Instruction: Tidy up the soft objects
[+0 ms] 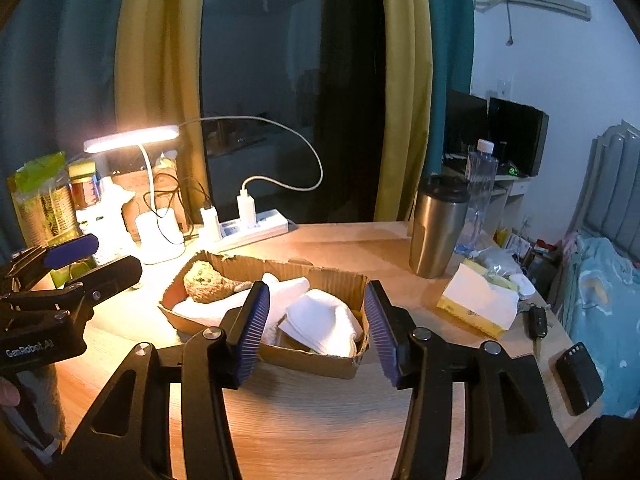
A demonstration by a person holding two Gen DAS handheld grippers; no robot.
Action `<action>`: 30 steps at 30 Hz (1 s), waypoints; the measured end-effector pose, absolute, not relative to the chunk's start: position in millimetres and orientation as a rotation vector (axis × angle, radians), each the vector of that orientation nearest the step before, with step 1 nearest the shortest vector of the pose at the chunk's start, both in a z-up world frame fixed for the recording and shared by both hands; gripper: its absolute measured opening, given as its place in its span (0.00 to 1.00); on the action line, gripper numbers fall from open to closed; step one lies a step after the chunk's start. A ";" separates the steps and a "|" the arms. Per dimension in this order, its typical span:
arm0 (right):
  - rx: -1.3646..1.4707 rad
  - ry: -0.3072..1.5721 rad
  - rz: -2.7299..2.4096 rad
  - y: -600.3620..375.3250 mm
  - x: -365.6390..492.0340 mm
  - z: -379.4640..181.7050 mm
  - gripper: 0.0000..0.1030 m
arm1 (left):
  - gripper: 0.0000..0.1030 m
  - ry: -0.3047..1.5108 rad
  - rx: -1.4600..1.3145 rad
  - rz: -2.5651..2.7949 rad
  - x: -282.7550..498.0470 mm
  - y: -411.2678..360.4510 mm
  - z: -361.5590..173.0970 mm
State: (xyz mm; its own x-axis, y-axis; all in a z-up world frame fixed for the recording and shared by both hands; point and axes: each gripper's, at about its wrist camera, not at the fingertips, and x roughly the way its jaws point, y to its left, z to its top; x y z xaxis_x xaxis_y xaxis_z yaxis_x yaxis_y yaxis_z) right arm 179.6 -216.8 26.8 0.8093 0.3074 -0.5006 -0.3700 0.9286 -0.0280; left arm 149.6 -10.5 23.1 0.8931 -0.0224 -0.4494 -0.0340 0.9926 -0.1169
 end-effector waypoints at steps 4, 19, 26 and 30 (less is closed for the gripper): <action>-0.130 0.489 0.361 -215.4 171.0 34.7 0.59 | 0.94 0.435 -0.120 0.010 139.8 -7.3 31.4; -0.128 0.401 0.333 -214.4 159.1 70.0 0.63 | 0.95 0.361 -0.086 0.031 132.3 -2.5 66.2; -0.135 0.373 0.331 -210.9 163.5 85.1 0.63 | 0.95 0.328 -0.087 0.037 134.0 2.5 83.1; -0.133 0.360 0.331 -211.0 165.1 89.8 0.63 | 0.95 0.323 -0.083 0.039 137.3 3.5 87.9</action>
State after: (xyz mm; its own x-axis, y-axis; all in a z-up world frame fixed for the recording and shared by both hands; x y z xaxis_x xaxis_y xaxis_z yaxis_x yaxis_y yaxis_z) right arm 165.1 -211.0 89.8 0.8828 0.2938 -0.3666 -0.3408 0.9376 -0.0691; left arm 137.3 3.5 87.9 0.9476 0.0250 -0.3186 -0.0516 0.9958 -0.0751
